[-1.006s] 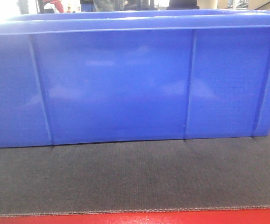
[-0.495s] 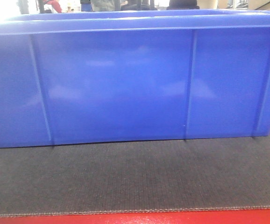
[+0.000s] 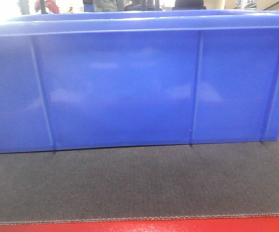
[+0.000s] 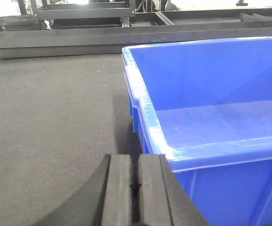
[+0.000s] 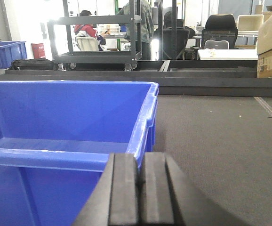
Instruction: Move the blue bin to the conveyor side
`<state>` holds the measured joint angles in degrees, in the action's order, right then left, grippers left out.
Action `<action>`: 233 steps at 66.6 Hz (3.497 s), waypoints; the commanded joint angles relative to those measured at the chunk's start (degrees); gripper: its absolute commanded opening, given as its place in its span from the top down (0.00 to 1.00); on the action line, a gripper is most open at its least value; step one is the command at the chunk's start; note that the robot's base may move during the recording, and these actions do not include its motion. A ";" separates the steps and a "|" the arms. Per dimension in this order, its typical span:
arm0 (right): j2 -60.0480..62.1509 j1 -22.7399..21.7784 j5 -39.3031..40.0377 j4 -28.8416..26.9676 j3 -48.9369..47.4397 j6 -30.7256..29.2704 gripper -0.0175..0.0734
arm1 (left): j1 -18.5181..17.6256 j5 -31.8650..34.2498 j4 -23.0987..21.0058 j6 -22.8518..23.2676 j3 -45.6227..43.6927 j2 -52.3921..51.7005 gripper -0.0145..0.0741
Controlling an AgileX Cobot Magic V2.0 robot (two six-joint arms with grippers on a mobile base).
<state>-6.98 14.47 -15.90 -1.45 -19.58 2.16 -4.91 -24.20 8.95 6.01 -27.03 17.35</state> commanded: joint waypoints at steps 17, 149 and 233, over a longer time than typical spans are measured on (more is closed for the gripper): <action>0.18 0.00 1.45 0.67 0.06 -0.11 0.89 | 5.67 4.03 -10.32 -9.38 5.36 -5.70 0.86; 3.66 -12.61 9.28 -5.16 13.82 -7.97 0.89 | 9.40 22.61 -10.83 -9.68 27.03 -17.35 0.86; 6.98 -12.61 13.42 -5.16 19.58 -8.24 0.89 | 9.50 22.58 -10.83 -9.68 27.03 -17.35 0.86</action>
<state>-0.18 2.21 -3.93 -6.54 0.02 -5.95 4.40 -2.62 -1.49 -3.42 0.13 0.31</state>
